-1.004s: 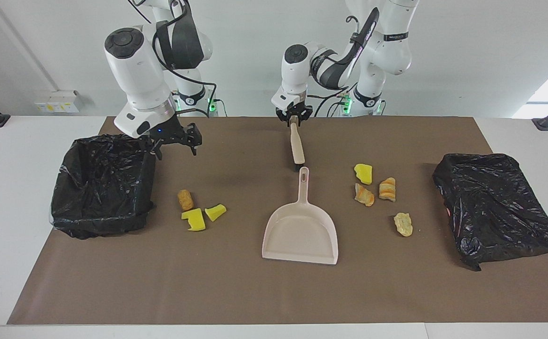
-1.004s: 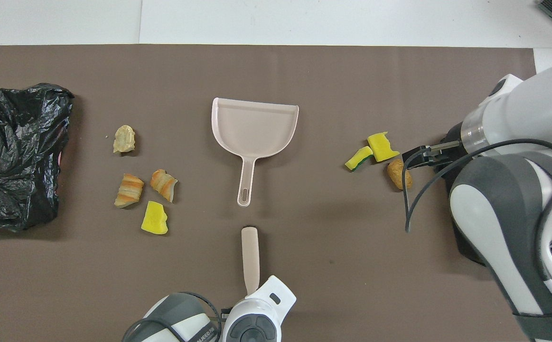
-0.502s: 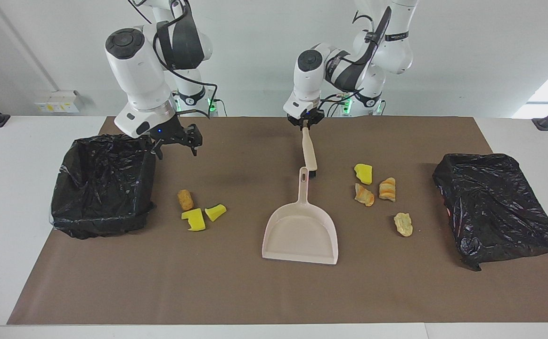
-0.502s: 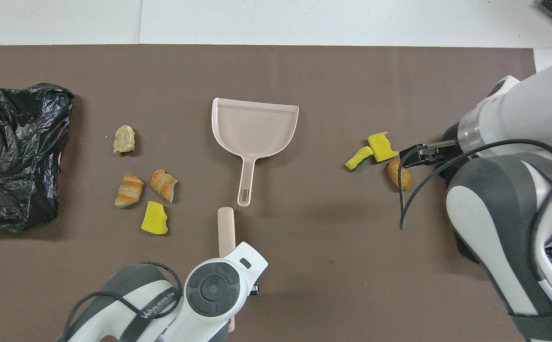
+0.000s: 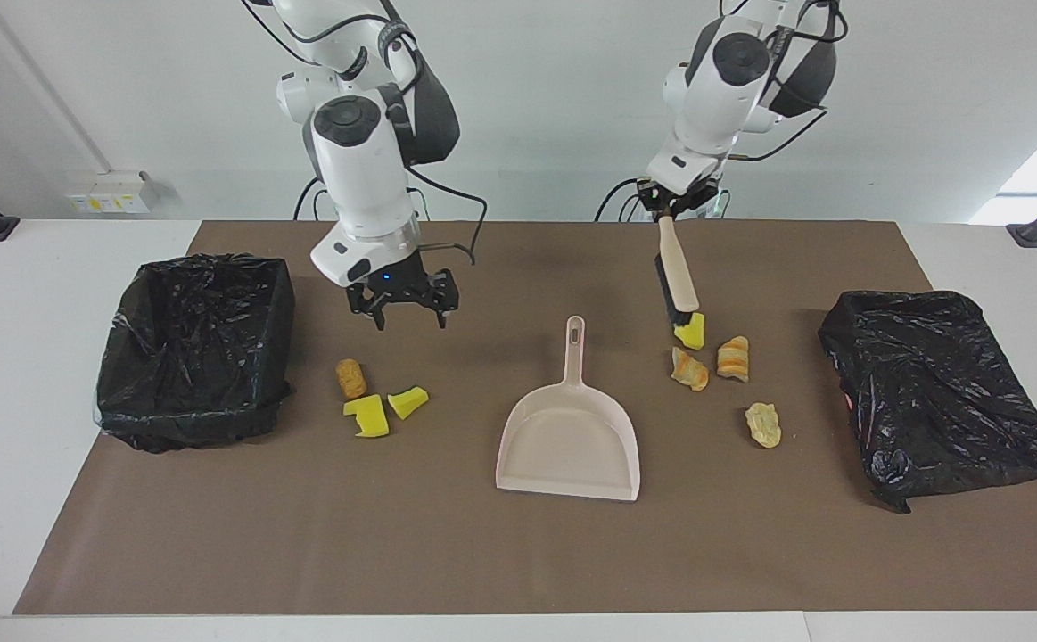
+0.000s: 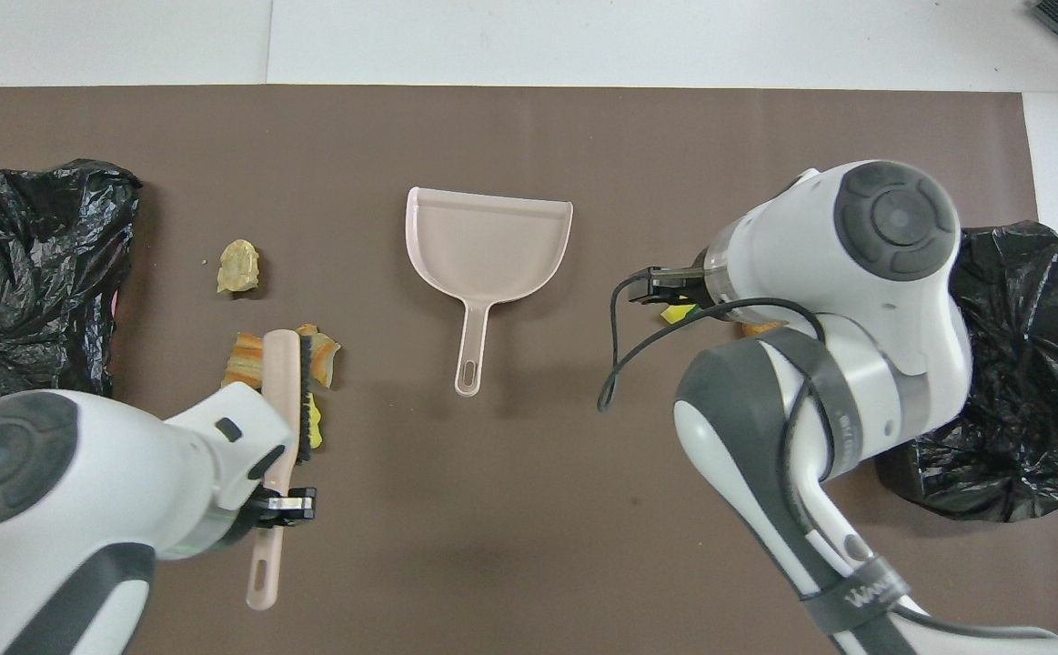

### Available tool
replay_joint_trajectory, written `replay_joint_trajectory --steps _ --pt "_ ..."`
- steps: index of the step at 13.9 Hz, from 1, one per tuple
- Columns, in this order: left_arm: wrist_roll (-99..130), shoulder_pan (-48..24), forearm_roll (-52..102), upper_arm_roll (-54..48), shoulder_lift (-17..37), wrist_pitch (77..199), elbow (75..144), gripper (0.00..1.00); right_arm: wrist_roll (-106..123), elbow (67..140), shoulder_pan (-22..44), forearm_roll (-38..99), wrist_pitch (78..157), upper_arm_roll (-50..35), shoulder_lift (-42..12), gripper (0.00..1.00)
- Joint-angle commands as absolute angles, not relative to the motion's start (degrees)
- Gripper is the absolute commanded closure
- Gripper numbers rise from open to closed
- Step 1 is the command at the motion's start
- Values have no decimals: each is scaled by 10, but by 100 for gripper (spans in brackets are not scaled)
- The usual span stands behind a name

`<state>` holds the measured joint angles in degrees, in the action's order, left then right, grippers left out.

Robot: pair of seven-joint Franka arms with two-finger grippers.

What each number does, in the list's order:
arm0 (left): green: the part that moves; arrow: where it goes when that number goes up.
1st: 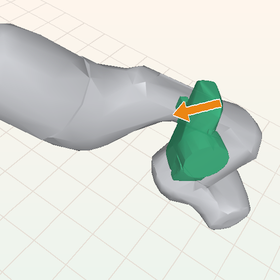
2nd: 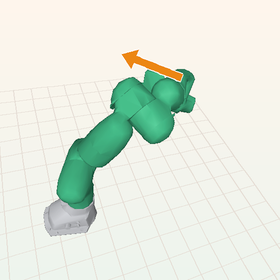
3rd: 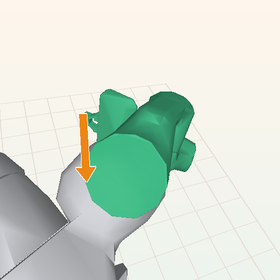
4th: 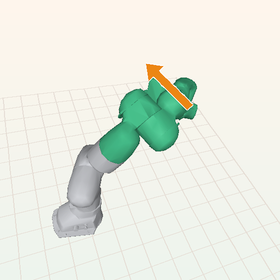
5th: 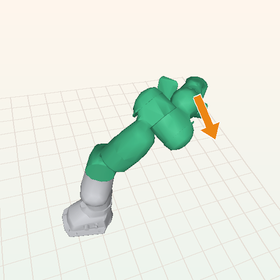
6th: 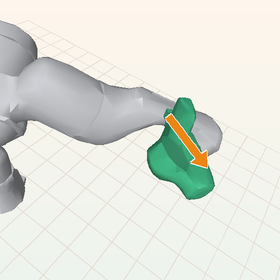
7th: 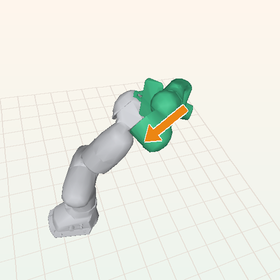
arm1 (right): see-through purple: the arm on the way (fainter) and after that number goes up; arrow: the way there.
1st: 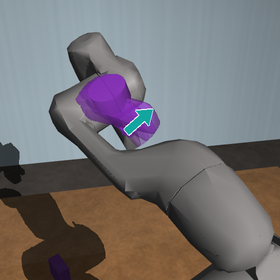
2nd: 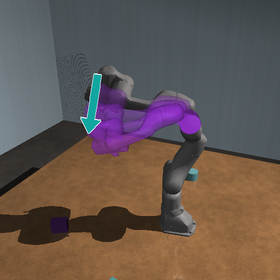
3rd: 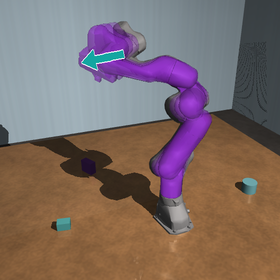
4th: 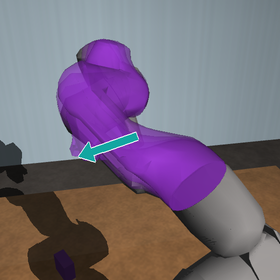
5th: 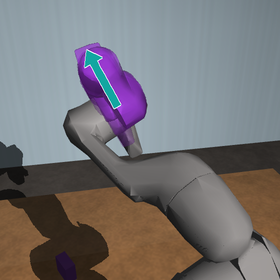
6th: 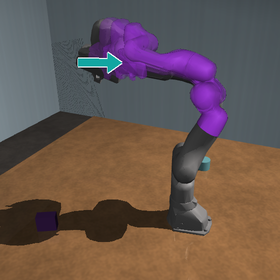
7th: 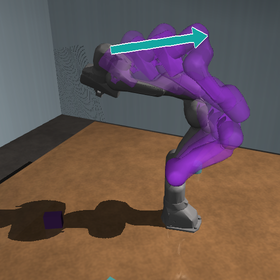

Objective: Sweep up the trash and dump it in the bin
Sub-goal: 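Grasp the dustpan handle with the right gripper and lift it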

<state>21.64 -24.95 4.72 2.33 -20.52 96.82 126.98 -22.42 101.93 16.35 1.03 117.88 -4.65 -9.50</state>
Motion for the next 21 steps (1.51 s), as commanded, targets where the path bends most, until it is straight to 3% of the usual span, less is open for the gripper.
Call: replay_joint_trajectory --steps 1,4,8,15,18,21 --pt "137 -158 39 17 -186 954 1239 100 -293 1011 212 -15 1225 -43 -125 0" --pt "78 -103 26 17 -180 963 1234 100 -400 981 269 -69 1255 -44 -173 0" --pt "63 -84 25 18 -178 966 1231 100 -504 932 334 -118 1268 -42 -242 0" --pt "62 -74 25 18 -178 962 1231 100 -534 935 363 -161 1321 -43 -280 3" --pt "62 -74 25 18 -178 963 1232 100 -533 937 363 -161 1325 -44 -280 19" --pt "62 -74 25 18 -178 967 1232 100 -526 948 364 -163 1322 -44 -280 24"
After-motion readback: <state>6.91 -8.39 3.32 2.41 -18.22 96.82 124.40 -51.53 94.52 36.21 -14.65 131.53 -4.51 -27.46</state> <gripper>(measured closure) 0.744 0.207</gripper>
